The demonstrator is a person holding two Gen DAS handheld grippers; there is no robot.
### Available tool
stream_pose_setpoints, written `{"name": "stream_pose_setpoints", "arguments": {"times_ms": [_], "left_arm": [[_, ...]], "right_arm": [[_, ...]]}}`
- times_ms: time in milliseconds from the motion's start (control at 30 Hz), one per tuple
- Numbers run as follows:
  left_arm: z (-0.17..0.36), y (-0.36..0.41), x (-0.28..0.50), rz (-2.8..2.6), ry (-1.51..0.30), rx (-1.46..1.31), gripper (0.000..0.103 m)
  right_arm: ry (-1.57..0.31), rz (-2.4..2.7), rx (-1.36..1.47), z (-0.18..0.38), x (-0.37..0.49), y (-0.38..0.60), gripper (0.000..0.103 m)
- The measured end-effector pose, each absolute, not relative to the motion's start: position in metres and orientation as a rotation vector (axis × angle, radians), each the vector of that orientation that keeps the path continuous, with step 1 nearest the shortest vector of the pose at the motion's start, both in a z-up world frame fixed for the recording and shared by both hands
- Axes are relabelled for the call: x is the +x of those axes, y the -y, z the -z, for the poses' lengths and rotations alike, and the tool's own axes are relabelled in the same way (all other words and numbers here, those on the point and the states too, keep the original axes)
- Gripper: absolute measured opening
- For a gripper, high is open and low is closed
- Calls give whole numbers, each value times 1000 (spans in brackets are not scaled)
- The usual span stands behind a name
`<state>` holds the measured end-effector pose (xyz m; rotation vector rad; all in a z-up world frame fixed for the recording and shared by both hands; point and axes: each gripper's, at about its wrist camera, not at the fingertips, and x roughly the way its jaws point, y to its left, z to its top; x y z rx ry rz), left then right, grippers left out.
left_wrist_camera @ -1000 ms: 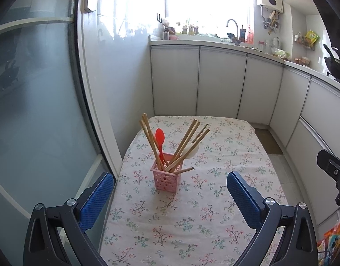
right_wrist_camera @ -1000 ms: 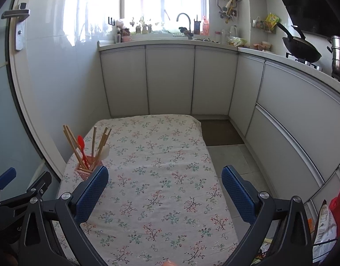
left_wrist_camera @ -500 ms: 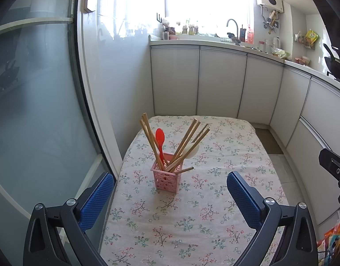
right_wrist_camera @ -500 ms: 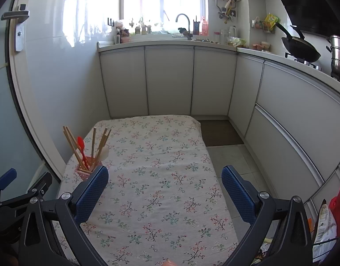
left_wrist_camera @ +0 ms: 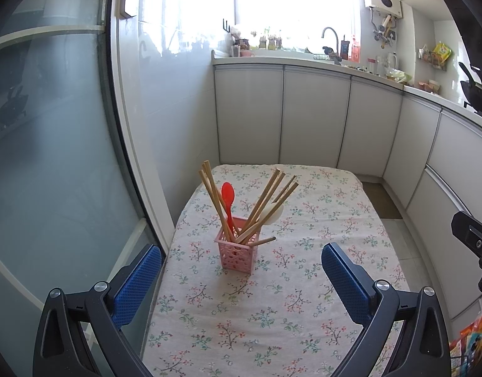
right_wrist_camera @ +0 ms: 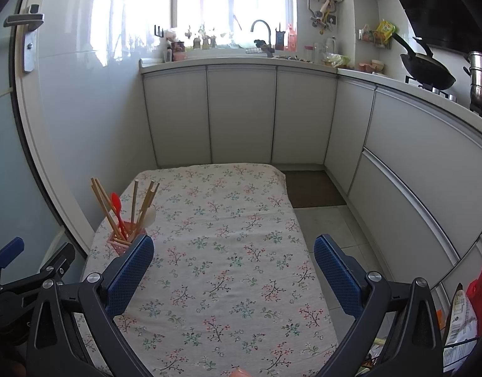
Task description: Organize utensils
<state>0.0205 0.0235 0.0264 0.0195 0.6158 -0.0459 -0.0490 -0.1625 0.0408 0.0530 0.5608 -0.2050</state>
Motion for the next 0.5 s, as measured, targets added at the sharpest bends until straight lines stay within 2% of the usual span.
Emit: {"name": "stream_pose_setpoints", "arguments": {"times_ms": [500], "left_arm": [[-25, -22, 20, 42, -626, 15, 103]], "right_arm": [[-563, 206, 51, -41, -49, 161, 103]]}}
